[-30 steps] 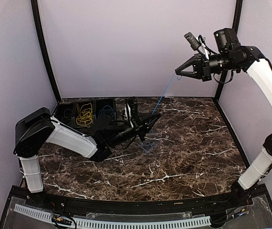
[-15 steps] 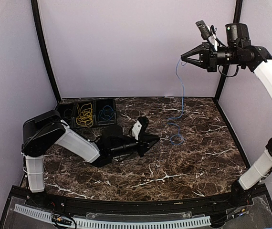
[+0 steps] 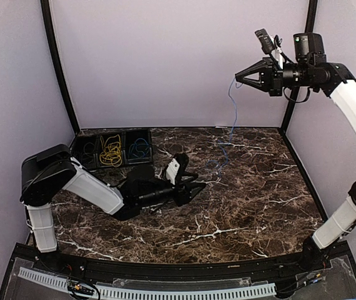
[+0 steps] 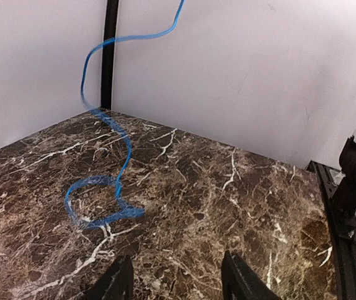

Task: Untangle the cables

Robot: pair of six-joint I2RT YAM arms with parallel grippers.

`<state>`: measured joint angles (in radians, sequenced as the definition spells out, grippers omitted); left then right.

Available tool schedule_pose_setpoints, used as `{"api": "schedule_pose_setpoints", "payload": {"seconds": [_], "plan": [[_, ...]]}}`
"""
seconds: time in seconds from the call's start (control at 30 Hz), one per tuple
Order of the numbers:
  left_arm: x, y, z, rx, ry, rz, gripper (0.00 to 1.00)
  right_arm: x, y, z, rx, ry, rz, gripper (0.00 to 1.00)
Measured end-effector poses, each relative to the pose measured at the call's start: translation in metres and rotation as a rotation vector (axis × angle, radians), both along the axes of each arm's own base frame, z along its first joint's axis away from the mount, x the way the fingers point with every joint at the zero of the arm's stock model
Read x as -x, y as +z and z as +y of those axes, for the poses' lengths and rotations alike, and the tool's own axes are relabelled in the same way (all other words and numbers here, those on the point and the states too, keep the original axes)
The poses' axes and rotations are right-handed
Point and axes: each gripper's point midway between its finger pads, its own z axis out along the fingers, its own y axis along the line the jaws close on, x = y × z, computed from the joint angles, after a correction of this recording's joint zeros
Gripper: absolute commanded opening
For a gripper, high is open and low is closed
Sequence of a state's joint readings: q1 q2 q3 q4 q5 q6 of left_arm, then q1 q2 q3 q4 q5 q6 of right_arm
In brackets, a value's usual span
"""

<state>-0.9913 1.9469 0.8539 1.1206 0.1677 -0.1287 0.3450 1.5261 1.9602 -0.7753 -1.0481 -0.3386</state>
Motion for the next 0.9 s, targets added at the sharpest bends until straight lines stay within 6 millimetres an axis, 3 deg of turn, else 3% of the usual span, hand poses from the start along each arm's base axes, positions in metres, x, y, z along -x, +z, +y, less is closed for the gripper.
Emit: {"api": "schedule_pose_setpoints", "payload": {"seconds": [0.27,0.43,0.63,0.8,0.9], "plan": [[-0.015,0.062,0.017,0.056,0.164,-0.161,0.61,-0.004,-0.013,0.002,0.006,0.003,0.034,0.0],[-0.03,0.078,0.015,0.028,0.255,-0.25,0.6,-0.004,-0.016,0.002,0.003,0.008,0.048,0.0],[-0.053,0.092,-0.015,0.004,0.28,-0.33,0.58,0.001,-0.018,0.001,0.0,0.011,0.061,0.0],[-0.04,0.081,-0.062,-0.038,0.076,-0.372,0.55,0.004,-0.015,0.0,-0.004,0.011,0.048,0.0],[-0.03,0.07,-0.074,-0.063,-0.009,-0.371,0.56,0.005,-0.016,-0.001,-0.002,0.008,0.045,0.0]]}}
